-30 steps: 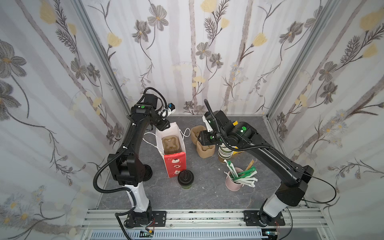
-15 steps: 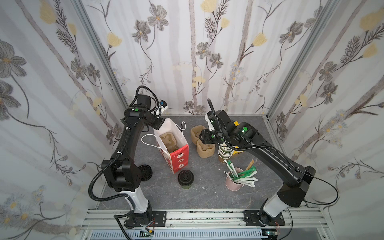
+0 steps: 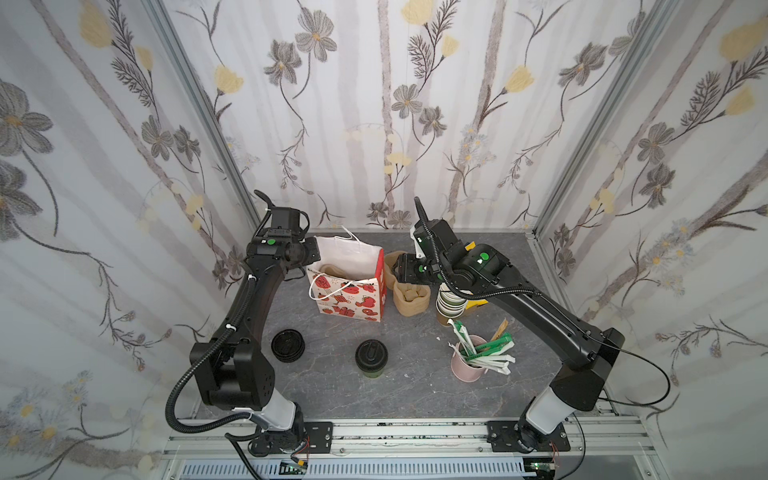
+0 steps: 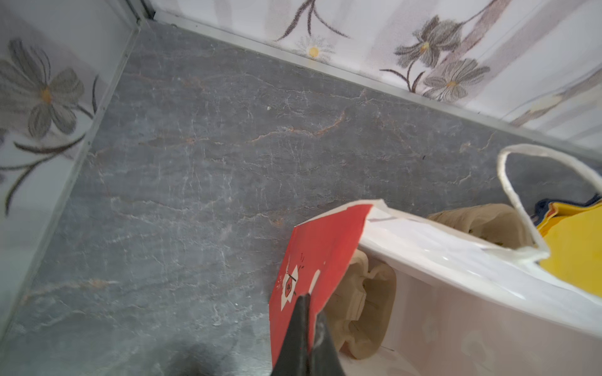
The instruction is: Pack the takeout coffee
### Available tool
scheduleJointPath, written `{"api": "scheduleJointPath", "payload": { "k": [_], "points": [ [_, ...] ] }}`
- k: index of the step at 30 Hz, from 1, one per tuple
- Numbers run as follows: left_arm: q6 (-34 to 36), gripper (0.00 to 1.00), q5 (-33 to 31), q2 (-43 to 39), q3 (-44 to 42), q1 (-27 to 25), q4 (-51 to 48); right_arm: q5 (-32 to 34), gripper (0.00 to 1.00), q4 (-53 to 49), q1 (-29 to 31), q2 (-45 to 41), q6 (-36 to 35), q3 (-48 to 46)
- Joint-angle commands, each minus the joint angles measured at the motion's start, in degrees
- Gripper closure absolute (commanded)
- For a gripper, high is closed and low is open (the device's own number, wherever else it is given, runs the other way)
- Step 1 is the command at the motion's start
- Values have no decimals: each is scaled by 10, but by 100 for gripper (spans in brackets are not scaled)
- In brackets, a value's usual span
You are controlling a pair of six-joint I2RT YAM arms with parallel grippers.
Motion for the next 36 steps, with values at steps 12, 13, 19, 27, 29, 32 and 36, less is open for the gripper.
{"api": "scheduleJointPath", "payload": {
  "k": [12,13,19,27,29,32,36],
  "points": [
    [-338,74,-42,-216,-237,-75,129,92,38,95,20,103,48,74],
    [-337,68,-46,-232,-242,-78,129,99,38,91,20,113,42,85],
    [-255,35,-134,-326,-227,-66,112,121,42,80,15,135,23,116],
    [-175,19,-25,-242,-139,-47,43,93,41,23,25,102,-12,126],
    [-168,13,-23,-220,-126,-46,22,92,42,2,29,95,-15,126],
    [-167,16,-33,-200,-121,-44,-6,52,43,8,37,86,-37,127],
    [-166,20,-44,-189,-121,-39,-10,41,44,-7,42,87,-23,123]
  ]
}}
